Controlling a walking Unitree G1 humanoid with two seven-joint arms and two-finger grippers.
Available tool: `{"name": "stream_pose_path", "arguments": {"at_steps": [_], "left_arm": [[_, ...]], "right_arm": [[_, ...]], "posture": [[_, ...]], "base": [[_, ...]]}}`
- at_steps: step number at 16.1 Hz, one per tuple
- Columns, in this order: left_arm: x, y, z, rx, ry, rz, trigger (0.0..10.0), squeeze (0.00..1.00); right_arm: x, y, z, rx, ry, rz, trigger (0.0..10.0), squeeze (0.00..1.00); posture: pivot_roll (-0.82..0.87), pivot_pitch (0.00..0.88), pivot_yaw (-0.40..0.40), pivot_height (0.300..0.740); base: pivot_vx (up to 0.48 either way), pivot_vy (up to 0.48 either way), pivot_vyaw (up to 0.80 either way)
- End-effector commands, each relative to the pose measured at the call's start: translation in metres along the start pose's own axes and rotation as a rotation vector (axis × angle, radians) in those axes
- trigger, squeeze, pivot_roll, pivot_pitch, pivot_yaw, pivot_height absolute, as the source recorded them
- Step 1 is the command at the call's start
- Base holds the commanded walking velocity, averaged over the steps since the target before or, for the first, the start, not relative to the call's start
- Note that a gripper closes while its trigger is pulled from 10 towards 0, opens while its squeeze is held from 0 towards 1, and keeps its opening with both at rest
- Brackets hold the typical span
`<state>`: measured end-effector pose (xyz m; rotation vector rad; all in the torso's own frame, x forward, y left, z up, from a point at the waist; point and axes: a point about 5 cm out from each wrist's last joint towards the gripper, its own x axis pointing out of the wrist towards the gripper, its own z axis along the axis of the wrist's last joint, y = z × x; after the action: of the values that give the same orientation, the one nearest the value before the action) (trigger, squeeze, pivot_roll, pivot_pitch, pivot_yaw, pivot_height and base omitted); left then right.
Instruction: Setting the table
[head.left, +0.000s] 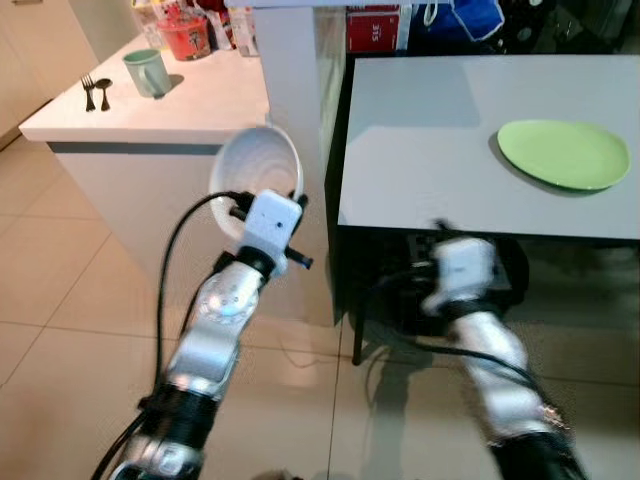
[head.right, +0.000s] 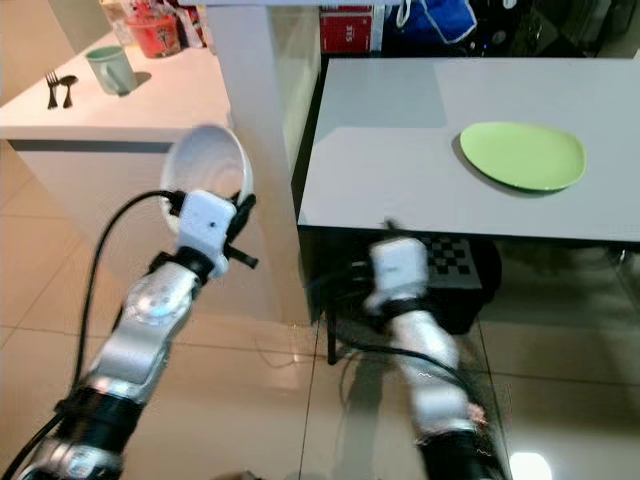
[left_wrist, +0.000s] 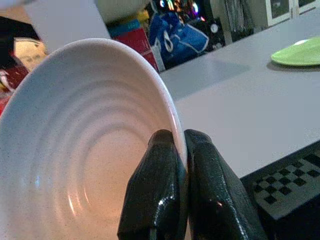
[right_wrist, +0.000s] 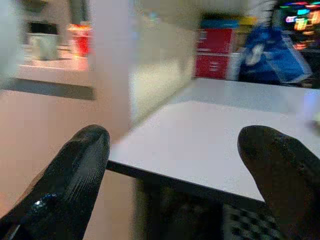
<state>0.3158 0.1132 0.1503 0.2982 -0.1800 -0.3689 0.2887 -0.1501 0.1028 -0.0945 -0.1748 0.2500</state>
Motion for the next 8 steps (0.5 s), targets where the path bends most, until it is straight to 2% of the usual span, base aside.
{"name": "stream_pose_path", "arguments": {"at_steps": [1, 2, 3, 5, 7, 8], "left_arm": [[-0.01, 0.011, -0.004, -0.021, 0.0, 0.011, 10.0, 0.0], [-0.027, 0.021, -0.019, -0.06, 0.047, 0.009, 10.0, 0.0], [-0.054, 0.029, -0.045, -0.083, 0.145, 0.007, 10.0, 0.0], [-0.065, 0.03, -0.058, -0.13, 0.209, 0.012, 10.0, 0.0], [-0.065, 0.028, -0.06, -0.16, 0.228, 0.015, 10.0, 0.0], [-0.059, 0.022, -0.057, -0.165, 0.227, -0.011, 10.0, 0.0]], "right_arm": [[-0.007, -0.008, -0.003, 0.029, 0.026, -0.012, 10.0, 0.0], [-0.018, -0.018, -0.01, 0.045, 0.067, -0.013, 10.0, 0.0], [-0.034, -0.024, -0.023, 0.029, 0.147, 0.027, 10.0, 0.0], [-0.043, -0.023, -0.034, 0.032, 0.207, 0.063, 10.0, 0.0], [-0.046, -0.02, -0.039, 0.032, 0.244, 0.098, 10.0, 0.0], [-0.04, -0.012, -0.039, 0.048, 0.251, 0.111, 10.0, 0.0]], "posture": [[0.03, 0.0, 0.066, 0.74], [0.03, 0.0, 0.061, 0.74], [0.03, 0.0, 0.05, 0.74], [0.04, 0.0, 0.044, 0.74], [0.04, 0.0, 0.044, 0.74], [0.04, 0.0, 0.05, 0.74]], "base": [[0.0, 0.0, 0.0], [0.0, 0.0, 0.0], [0.0, 0.0, 0.0], [0.0, 0.0, 0.0], [0.0, 0.0, 0.0], [0.0, 0.0, 0.0]]}}
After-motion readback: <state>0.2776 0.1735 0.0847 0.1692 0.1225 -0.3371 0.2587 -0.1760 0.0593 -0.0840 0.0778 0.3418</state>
